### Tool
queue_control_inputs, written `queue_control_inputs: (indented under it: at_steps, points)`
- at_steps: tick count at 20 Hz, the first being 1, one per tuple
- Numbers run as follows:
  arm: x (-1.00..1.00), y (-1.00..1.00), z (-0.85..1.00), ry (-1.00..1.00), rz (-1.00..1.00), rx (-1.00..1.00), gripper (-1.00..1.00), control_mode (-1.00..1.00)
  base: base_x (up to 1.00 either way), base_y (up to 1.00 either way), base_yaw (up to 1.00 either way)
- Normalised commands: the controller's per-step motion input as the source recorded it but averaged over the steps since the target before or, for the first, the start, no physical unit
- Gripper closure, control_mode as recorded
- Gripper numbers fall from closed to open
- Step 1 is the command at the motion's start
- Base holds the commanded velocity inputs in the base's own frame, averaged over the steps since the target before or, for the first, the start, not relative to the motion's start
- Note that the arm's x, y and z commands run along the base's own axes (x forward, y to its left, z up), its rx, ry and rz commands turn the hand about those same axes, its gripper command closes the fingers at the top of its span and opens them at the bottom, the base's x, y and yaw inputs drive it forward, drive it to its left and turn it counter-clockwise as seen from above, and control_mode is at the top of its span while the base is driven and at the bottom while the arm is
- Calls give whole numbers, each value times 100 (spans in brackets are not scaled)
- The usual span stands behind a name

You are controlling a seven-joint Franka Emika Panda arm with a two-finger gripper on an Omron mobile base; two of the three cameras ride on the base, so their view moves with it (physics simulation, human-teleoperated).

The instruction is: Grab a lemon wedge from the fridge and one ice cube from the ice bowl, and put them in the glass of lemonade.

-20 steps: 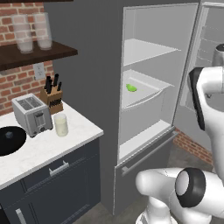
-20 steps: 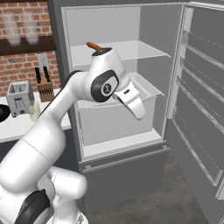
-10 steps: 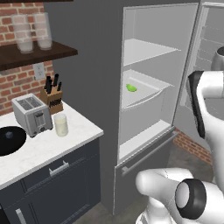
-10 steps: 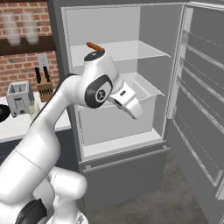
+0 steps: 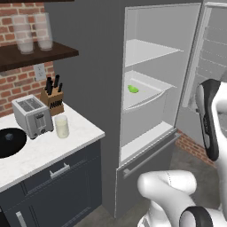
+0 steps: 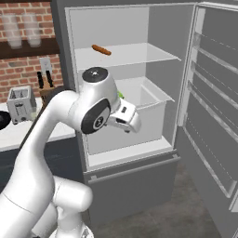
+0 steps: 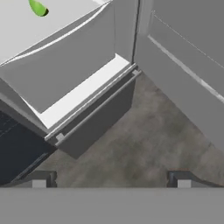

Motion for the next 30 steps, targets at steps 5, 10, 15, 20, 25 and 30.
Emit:
queue_control_inputs:
  at_steps: [5,10,15,20,25,30]
  points:
    - [-21,69,-2,-11,14,0,-100,-100,0,0,0]
    - [-31,60,10,-13,5,1,-100,-100,0,0,0]
    - [-26,36,16,-7,1,0,-100,-100,0,0,0]
    - [-25,19,0,-2,0,0,-100,-100,0,0,0]
    - [0,3,0,0,0,0,-100,-100,0,0,0]
    - [0,0,0,0,0,0,-100,-100,0,0,0]
